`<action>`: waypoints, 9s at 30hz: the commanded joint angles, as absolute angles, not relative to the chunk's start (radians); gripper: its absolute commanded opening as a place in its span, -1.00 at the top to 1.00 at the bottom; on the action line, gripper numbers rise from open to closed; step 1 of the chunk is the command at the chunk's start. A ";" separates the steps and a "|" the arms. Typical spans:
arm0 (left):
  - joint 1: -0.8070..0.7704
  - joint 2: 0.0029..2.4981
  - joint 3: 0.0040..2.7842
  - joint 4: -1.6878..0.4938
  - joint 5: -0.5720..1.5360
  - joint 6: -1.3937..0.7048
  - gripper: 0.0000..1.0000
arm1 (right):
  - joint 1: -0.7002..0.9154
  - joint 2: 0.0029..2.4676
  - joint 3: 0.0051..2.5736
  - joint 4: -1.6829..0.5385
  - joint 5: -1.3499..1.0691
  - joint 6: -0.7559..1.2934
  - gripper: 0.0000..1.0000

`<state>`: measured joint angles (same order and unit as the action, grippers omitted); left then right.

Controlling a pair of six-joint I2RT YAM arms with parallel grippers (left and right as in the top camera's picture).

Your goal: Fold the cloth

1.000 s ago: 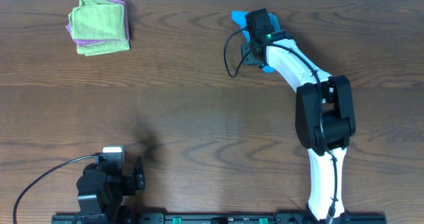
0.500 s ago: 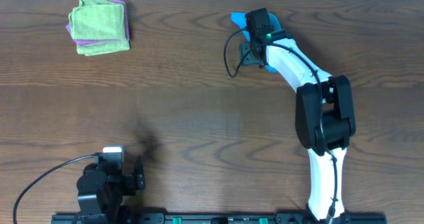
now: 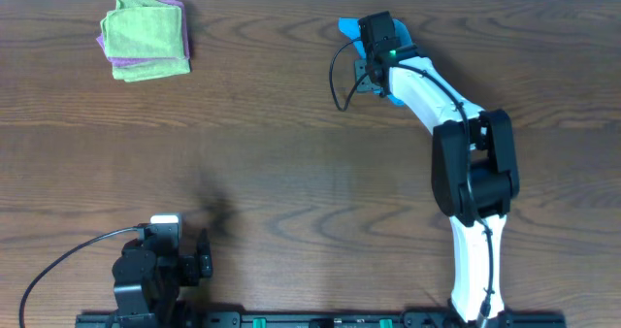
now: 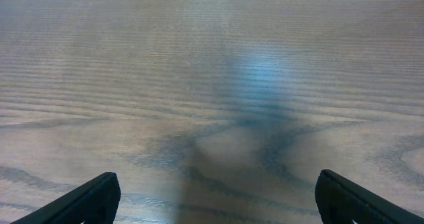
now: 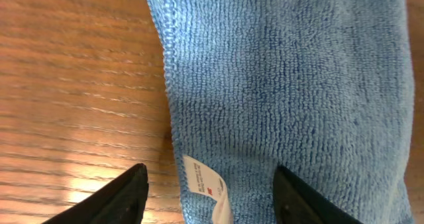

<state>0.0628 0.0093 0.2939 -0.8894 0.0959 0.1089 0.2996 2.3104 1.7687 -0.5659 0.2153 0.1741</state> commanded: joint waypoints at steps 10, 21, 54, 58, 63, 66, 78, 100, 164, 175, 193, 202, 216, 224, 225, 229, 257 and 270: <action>0.067 0.004 0.281 -0.944 0.078 0.127 -0.91 | 0.292 2.342 1.791 -0.561 0.255 0.177 0.17; 0.067 0.004 0.281 -0.944 0.078 0.127 -0.91 | 0.296 2.375 1.791 -0.621 0.255 0.175 -0.38; 0.067 0.004 0.281 -0.940 0.075 0.127 -0.91 | 0.490 1.942 1.821 -0.948 0.202 0.152 0.97; 0.067 0.004 0.281 -0.944 0.051 0.128 -0.91 | 0.554 1.913 1.821 -1.021 0.189 0.152 0.98; 0.067 0.004 0.281 -0.944 0.040 0.128 -0.91 | 0.636 1.903 1.821 -1.074 0.064 0.151 0.98; 0.067 0.004 0.281 -0.944 0.040 0.128 -0.91 | 0.687 1.904 1.817 -1.071 0.052 0.151 0.97; 0.067 0.004 0.281 -0.944 0.040 0.128 -0.91 | 0.779 1.904 1.712 -1.001 -0.220 0.034 0.97; 0.067 0.005 0.282 -0.791 0.249 0.027 -0.91 | 0.493 1.893 1.689 -1.132 -0.161 0.235 -0.36; -0.059 1.422 0.829 -0.463 0.712 -0.920 -0.91 | 0.222 1.961 1.231 -0.636 -0.263 0.299 -0.19; -0.058 1.422 0.714 -0.435 0.687 -0.916 -0.91 | 0.224 1.983 1.231 -0.620 -0.289 0.315 -0.13; -0.059 1.434 0.657 -0.428 0.618 -0.860 -0.90 | 0.269 1.983 1.228 -0.601 -0.318 0.337 0.36; -0.059 1.435 0.579 -0.321 0.618 -0.841 -0.91 | 0.270 1.983 1.228 -0.601 -0.319 0.345 0.90; -0.061 1.494 0.538 -0.113 0.589 -0.838 -0.91 | 0.270 1.983 1.228 -0.609 -0.319 0.363 0.95; -0.098 1.637 0.538 0.025 0.634 -0.842 -1.00 | 0.270 1.983 1.228 -0.621 -0.319 0.363 0.95; -0.108 1.650 0.538 0.042 0.644 -0.844 -1.00 | 0.270 1.983 1.228 -0.621 -0.319 0.363 0.95; -0.152 1.678 0.538 0.070 0.655 -0.862 -0.50 | 0.270 1.983 1.228 -0.624 -0.319 0.363 0.96; -0.169 1.677 0.542 0.188 0.738 -0.951 0.88 | 0.256 1.982 1.228 -0.694 -0.232 0.363 -0.07; -0.169 1.677 0.542 0.188 0.757 -0.951 0.88 | 0.289 1.983 1.226 -0.641 -0.214 0.397 0.22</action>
<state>-0.1684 1.6665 0.5476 0.1871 0.7353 -0.9463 0.2638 1.9671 1.2377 -0.6525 -0.2451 0.3740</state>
